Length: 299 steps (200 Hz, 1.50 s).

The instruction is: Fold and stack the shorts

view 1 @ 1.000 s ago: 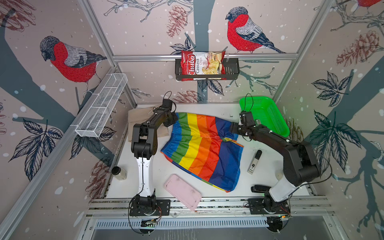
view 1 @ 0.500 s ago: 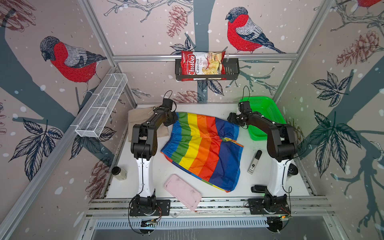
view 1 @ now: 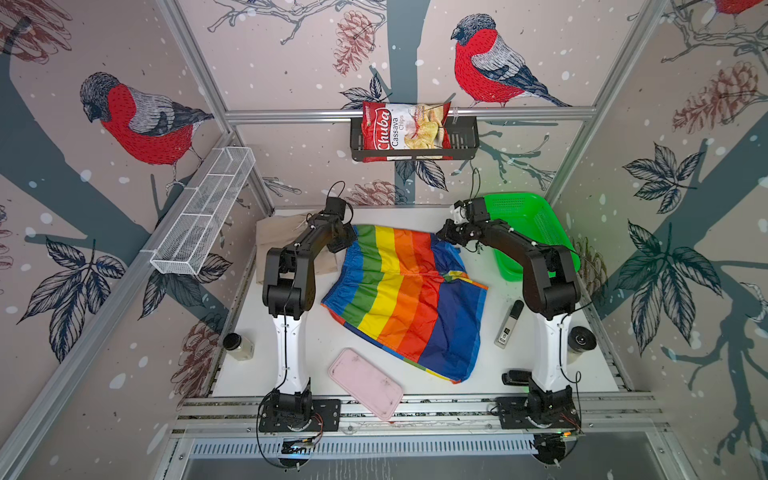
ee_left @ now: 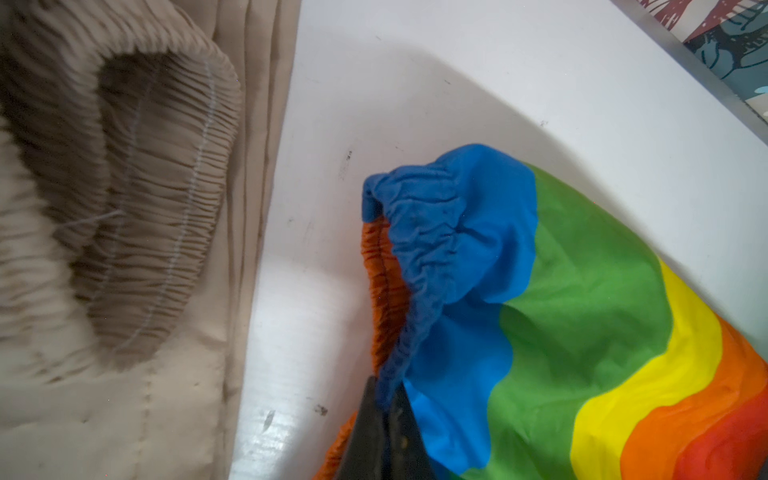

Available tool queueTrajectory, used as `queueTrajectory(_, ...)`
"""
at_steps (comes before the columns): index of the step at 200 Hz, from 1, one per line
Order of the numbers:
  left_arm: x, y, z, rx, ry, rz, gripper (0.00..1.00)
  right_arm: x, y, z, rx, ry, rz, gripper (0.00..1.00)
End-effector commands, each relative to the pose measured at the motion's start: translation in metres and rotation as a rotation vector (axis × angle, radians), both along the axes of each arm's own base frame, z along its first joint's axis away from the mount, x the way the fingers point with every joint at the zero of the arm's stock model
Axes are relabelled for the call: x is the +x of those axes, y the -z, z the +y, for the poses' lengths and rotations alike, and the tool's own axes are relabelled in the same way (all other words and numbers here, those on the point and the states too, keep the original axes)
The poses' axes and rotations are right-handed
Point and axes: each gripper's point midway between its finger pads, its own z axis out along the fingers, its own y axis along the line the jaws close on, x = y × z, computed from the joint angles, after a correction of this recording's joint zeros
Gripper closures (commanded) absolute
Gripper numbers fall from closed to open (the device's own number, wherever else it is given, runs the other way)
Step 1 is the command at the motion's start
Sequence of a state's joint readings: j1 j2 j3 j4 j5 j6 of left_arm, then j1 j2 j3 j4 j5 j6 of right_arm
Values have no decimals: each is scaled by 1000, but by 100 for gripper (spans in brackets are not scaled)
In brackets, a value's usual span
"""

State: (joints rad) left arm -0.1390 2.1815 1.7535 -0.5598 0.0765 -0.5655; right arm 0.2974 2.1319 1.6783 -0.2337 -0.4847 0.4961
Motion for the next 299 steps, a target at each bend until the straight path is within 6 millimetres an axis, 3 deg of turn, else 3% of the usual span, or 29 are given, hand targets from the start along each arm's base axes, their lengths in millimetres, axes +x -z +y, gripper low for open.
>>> queueTrajectory(1, 1, -15, -1, -6, 10, -32, 100, 17, -70, -13, -11, 42, -193, 100)
queueTrajectory(33, -3, -26, 4, -6, -6, -52, 100, 12, -147, -51, -140, 162, -408, 100)
queueTrajectory(44, -6, -30, 7, -10, -17, -61, 100, 0, -162, -61, -174, 199, -458, 100)
queueTrajectory(60, -11, -33, 12, -12, -30, -68, 100, -25, -168, -67, -209, 228, -499, 100)
queueTrajectory(75, -16, -33, 19, -12, -43, -68, 100, -57, -152, -66, -252, 239, -511, 100)
queueTrajectory(91, -21, -31, 26, -13, -59, -62, 100, -93, -118, -62, -292, 238, -489, 100)
queueTrajectory(133, -27, -22, 32, -19, -73, -45, 100, -180, 27, -54, -296, 190, -236, 100)
queueTrajectory(152, -28, -20, 32, -22, -75, -40, 100, -201, 63, -52, -311, 165, -161, 99)
queueTrajectory(165, -30, -17, 33, -21, -78, -32, 100, -205, 69, -51, -322, 153, -152, 91)
queueTrajectory(177, -32, -16, 33, -19, -76, -30, 100, -203, 64, -53, -333, 152, -162, 73)
queueTrajectory(195, -36, -14, 34, -10, -78, -24, 100, -194, 40, -62, -348, 172, -213, 51)
queueTrajectory(213, -40, -11, 35, -4, -78, -15, 100, -184, 13, -82, -336, 234, -236, 36)
queueTrajectory(228, -42, -10, 35, -9, -76, -15, 100, -178, -3, -100, -281, 281, -229, 31)
queueTrajectory(245, -43, -9, 34, -8, -73, -12, 100, -173, -6, -108, -198, 297, -195, 29)
queueTrajectory(269, -44, -8, 30, -6, -68, -11, 100, -167, 0, -91, -123, 240, -149, 29)
queueTrajectory(299, -44, -8, 29, 2, -66, -12, 100, -155, 23, -68, -71, 171, -81, 30)
